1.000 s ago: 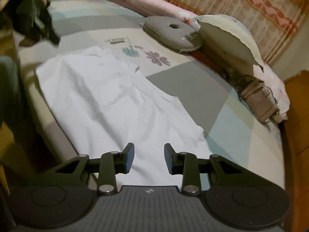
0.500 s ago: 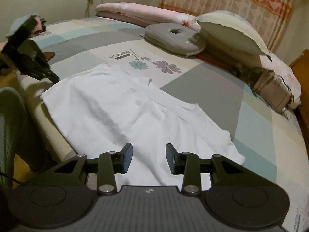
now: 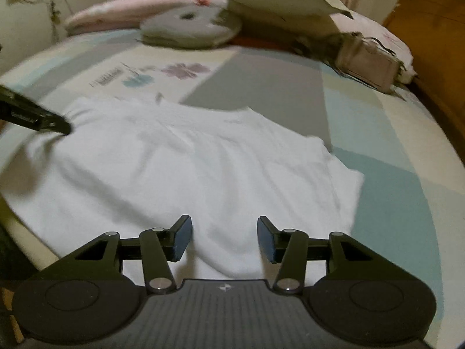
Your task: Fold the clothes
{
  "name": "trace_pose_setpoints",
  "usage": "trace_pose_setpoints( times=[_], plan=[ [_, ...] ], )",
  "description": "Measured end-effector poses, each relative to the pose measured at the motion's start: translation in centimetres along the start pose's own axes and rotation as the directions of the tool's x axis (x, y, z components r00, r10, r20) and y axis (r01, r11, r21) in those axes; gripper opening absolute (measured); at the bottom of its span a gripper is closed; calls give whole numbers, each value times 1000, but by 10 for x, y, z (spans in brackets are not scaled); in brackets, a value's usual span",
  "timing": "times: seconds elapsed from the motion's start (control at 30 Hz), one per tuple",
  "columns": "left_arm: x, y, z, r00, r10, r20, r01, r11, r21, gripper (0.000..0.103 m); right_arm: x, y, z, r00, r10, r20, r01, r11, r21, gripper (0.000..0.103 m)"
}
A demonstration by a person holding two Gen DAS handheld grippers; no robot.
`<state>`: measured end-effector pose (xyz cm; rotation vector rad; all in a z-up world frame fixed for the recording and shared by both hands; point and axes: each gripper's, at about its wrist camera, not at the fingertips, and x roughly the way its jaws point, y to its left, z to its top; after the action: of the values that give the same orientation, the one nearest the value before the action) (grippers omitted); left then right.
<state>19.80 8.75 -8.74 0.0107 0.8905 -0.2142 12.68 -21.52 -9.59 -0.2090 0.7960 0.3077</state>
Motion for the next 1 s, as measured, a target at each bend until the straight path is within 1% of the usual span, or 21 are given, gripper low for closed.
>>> trace_pose_setpoints(
  times=[0.03,0.07,0.1,0.13,0.17,0.2,0.23,0.3,0.4,0.43,0.53,0.57,0.6,0.63,0.7,0.77,0.8,0.87,0.9,1.0],
  plan=[
    [-3,3,0,1000,-1,5,1,1000,-20,31,1,0,-2,1000,-2,-2,2,1000,3,60],
    [-7,6,0,1000,-2,12,2,999,-36,30,2,0,-4,1000,3,2,-3,1000,10,61],
    [-10,4,4,1000,-1,31,2,1000,-31,30,3,0,-6,1000,7,6,-7,1000,17,64],
    [-13,3,8,999,-1,49,2,1000,-26,42,3,0,-7,1000,12,10,-12,1000,24,68],
    [-16,1,12,998,-1,68,2,1000,-20,58,4,0,-9,1000,17,14,-17,999,30,71],
    [-18,-1,16,996,0,85,1,1000,-15,64,5,0,-11,1000,21,18,-22,999,37,75],
    [-15,-3,19,995,5,96,-5,1000,-8,66,5,0,-13,999,26,22,-27,999,44,79],
    [-9,-6,25,994,16,112,-16,1000,1,66,6,4,-14,999,27,26,-29,999,45,84],
    [22,3,26,1000,12,24,-10,998,-66,66,5,10,-14,999,24,26,-25,999,40,89],
    [29,5,24,1000,19,-3,-19,996,-82,65,4,12,-13,999,22,25,-23,999,38,90],
    [13,-1,28,999,34,17,-33,998,-58,67,0,17,-9,1000,17,23,-17,999,33,90],
    [5,-3,31,999,35,29,-33,999,-43,74,-3,22,-6,999,30,29,-30,999,20,90],
    [-3,-5,33,999,35,41,-34,999,-28,78,-7,31,-1,997,58,41,-58,998,-5,90],
    [-12,-7,35,998,35,54,-34,999,-14,85,-10,40,5,995,87,52,-86,996,-30,90],
    [-29,-8,40,995,34,90,-35,999,5,86,-12,68,16,983,176,56,-169,980,-101,90],
    [-39,-7,43,993,30,111,-30,1000,0,86,-10,101,27,963,266,46,-254,950,-179,90],
    [-42,-7,44,993,37,113,-37,999,0,86,-7,119,33,955,293,40,-277,935,-219,90],
    [-47,-6,44,992,61,115,-62,998,7,87,2,152,42,949,312,56,-283,913,-293,90],
    [-48,-5,43,990,78,114,-80,997,7,87,8,166,45,950,306,56,-274,909,-315,90],
    [-47,-2,37,989,103,105,-104,995,5,89,28,205,46,959,282,11,-258,892,-371,90]
  ],
)
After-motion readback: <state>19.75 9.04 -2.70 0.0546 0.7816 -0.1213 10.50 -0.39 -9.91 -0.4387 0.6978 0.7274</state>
